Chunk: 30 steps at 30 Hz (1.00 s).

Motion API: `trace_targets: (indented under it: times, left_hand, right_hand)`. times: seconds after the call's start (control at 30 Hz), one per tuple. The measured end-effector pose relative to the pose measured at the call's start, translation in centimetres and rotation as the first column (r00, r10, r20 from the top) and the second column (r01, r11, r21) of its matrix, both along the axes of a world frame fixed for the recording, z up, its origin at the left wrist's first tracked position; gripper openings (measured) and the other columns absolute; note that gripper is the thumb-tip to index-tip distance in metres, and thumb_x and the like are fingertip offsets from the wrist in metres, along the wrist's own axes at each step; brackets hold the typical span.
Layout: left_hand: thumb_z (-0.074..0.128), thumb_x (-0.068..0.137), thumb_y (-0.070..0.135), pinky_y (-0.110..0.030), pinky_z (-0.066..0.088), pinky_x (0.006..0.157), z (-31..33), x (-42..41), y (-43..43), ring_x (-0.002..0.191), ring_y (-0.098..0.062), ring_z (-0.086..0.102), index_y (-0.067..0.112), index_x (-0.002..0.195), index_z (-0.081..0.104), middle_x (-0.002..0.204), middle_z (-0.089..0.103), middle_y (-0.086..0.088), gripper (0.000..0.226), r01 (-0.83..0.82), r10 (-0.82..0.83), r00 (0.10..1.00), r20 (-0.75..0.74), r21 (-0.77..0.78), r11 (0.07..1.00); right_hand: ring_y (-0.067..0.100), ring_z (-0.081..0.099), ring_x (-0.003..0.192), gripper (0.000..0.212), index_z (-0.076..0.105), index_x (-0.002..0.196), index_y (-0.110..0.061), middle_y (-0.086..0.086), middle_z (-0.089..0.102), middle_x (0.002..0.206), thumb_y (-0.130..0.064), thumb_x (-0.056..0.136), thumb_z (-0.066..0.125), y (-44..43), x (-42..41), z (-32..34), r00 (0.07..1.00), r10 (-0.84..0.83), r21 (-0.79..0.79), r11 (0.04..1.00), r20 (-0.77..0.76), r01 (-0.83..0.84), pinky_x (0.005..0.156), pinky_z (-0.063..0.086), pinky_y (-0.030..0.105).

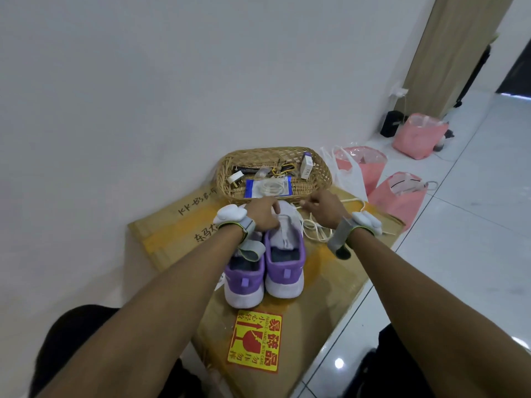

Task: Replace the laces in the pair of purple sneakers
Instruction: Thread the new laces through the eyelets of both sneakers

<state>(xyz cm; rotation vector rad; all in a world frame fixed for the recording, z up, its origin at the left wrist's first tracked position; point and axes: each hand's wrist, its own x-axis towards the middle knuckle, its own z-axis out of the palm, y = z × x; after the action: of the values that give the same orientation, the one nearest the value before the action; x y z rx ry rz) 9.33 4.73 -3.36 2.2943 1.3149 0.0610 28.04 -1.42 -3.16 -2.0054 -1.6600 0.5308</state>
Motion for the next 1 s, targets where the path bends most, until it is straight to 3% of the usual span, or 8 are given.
trace_targets:
  times: [0.13,0.3,0.5,0.63,1.0]
  left_hand:
    - [0.072,0.080,0.014,-0.031,0.051,0.071,-0.4,0.1,1.0,0.082,-0.019,0.059,0.018,0.101,0.068,0.094,0.061,0.004,0.021,0.042,-0.042,0.999,0.001,0.002,0.999]
    - [0.070,0.084,0.019,-0.026,0.047,0.066,-0.9,1.1,1.6,0.079,-0.015,0.062,0.019,0.092,0.073,0.079,0.062,0.012,0.008,0.010,-0.007,0.998,0.063,-0.048,0.999]
    - [0.078,0.082,0.026,-0.028,0.048,0.065,-1.3,1.7,1.6,0.069,-0.013,0.059,0.019,0.085,0.074,0.070,0.060,0.013,0.008,-0.006,0.010,0.995,0.103,-0.042,0.999]
    - [0.081,0.079,0.025,-0.031,0.051,0.071,-1.6,1.9,1.4,0.072,-0.016,0.060,0.023,0.077,0.073,0.068,0.059,0.015,0.008,-0.017,0.020,0.992,0.127,-0.025,1.000]
    - [0.080,0.077,0.025,-0.034,0.058,0.078,-1.6,2.1,1.1,0.084,-0.021,0.068,0.029,0.067,0.071,0.091,0.075,0.003,0.015,-0.027,0.027,0.993,0.111,0.000,1.000]
  right_hand:
    - [0.026,0.058,0.083,0.021,0.068,0.087,-0.013,0.010,0.069,0.094,-0.027,0.097,0.056,0.8,-0.2,-1.6,0.997,-0.003,-0.022,1.000,0.080,0.005,0.066,0.033,0.029]
    - [0.036,0.059,0.103,0.025,0.062,0.103,-0.010,0.016,0.065,0.112,-0.031,0.099,0.051,1.4,-0.6,-3.2,0.983,0.029,-0.050,0.999,0.183,-0.020,0.071,0.036,0.032]
    - [0.035,0.057,0.103,0.022,0.059,0.107,-0.011,0.015,0.064,0.115,-0.030,0.100,0.049,1.0,-0.1,-3.3,0.970,0.076,-0.074,0.995,0.232,-0.061,0.070,0.034,0.032]
    - [0.036,0.056,0.099,0.020,0.059,0.104,-0.009,0.017,0.064,0.111,-0.025,0.099,0.051,1.0,0.2,-3.4,0.971,0.111,-0.092,0.991,0.214,-0.093,0.069,0.035,0.034]
    - [0.036,0.056,0.103,0.022,0.059,0.107,-0.008,0.018,0.064,0.112,-0.026,0.101,0.049,1.0,-0.3,-3.7,0.987,0.078,-0.082,0.994,0.143,-0.066,0.071,0.032,0.032]
